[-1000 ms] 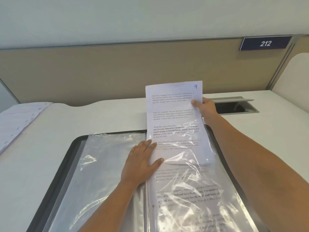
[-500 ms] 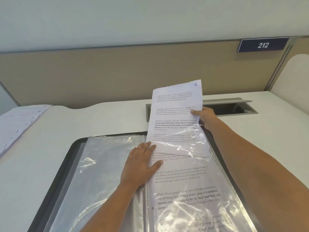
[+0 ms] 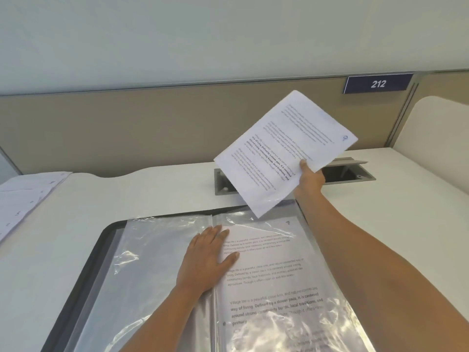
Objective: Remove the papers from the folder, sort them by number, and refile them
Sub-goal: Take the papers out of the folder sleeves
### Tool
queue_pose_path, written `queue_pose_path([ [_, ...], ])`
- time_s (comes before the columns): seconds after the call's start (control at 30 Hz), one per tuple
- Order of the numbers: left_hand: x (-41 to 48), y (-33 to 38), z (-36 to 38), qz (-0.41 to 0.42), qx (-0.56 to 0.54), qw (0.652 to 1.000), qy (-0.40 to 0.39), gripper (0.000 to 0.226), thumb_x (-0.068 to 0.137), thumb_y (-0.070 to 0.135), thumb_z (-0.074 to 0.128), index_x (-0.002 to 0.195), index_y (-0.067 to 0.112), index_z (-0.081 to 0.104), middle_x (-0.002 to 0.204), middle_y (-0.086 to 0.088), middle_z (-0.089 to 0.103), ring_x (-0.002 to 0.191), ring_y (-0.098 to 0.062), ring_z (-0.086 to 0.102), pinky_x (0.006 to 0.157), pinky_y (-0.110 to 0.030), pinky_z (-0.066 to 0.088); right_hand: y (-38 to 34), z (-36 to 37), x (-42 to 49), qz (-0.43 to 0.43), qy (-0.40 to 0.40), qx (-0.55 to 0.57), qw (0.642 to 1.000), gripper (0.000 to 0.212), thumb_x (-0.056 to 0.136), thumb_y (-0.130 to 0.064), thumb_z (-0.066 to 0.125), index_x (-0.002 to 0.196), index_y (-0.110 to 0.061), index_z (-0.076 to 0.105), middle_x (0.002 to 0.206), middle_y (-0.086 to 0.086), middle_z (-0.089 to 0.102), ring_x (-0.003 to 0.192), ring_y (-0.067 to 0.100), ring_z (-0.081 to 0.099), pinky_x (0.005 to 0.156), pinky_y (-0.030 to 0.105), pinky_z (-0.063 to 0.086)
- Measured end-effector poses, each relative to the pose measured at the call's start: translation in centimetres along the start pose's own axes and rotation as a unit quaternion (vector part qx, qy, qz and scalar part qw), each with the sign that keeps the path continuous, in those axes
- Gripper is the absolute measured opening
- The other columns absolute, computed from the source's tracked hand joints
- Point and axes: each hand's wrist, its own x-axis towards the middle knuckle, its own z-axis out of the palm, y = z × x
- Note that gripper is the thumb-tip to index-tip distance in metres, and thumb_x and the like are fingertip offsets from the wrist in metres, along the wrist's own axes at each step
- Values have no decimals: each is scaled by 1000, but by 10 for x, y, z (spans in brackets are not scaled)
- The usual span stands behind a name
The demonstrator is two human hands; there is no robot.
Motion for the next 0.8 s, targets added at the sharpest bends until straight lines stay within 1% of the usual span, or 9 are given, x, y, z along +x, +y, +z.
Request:
queue_pose_path([
  [0.1,1,-1,1,10,17,1000,-9,114,54,90,-10,148,31,22,157,11,12,145,-10,7,117,-28,2,-7,-3,-11,5,13,80,997,37,91,-4,59,127,-6,55,119,8,63,100,24,62,92,43,51],
  [0.3,5,3,-11,6,-16,998,-62,108,61,86,1,147,26,26,156,6,17,144,-12,12,117,-32,8,-29,-3,-37,31,-34,108,993,37,92,-3,55,129,-8,53,127,9,59,108,27,61,93,45,49],
  [0.4,0,5,-26,-61,-209,976,27,52,95,51,36,133,18,49,145,0,41,136,-16,34,108,-27,25,-28,-9,-53,69,-89,50,992,39,94,-3,53,133,-5,50,128,10,58,114,30,57,96,46,47],
  [0.47,-6,4,-40,-168,-406,892,105,25,99,27,46,110,14,64,123,-6,60,117,-21,54,91,-25,37,-21,-17,-66,93,-135,13,986,40,94,-2,50,134,-4,47,130,12,56,116,32,56,98,50,44],
  [0.57,-22,-9,-68,-290,-665,679,113,34,101,28,38,93,4,62,101,-16,64,84,-26,62,77,-32,46,-13,-32,-89,134,-185,-26,973,40,94,0,48,134,-1,45,132,15,55,117,34,55,97,51,45],
  [0.6,-29,-16,-75,-305,-710,626,106,39,101,32,36,96,1,59,97,-17,64,81,-27,62,76,-34,48,-9,-37,-97,145,-197,-45,969,40,94,-1,48,135,-1,45,133,15,54,118,34,54,94,49,47],
  [0.63,-37,-24,-82,-314,-731,598,99,44,101,38,36,97,0,58,94,-17,63,81,-29,61,74,-36,50,-7,-42,-106,155,-208,-68,963,40,95,-1,47,135,-2,45,134,15,53,118,34,54,89,46,49],
  [0.7,-52,-37,-92,-316,-729,601,79,52,98,48,37,99,1,60,95,-16,64,81,-28,62,67,-36,50,-2,-51,-122,179,-236,-124,947,40,95,0,46,135,0,45,135,16,52,118,35,54,86,44,50],
  [0.8,-75,-45,-106,-294,-676,676,25,44,97,45,43,99,6,64,91,-12,67,79,-23,63,68,-32,50,1,-58,-146,208,-255,-208,921,39,95,2,45,134,3,44,135,20,51,118,37,54,90,46,46],
])
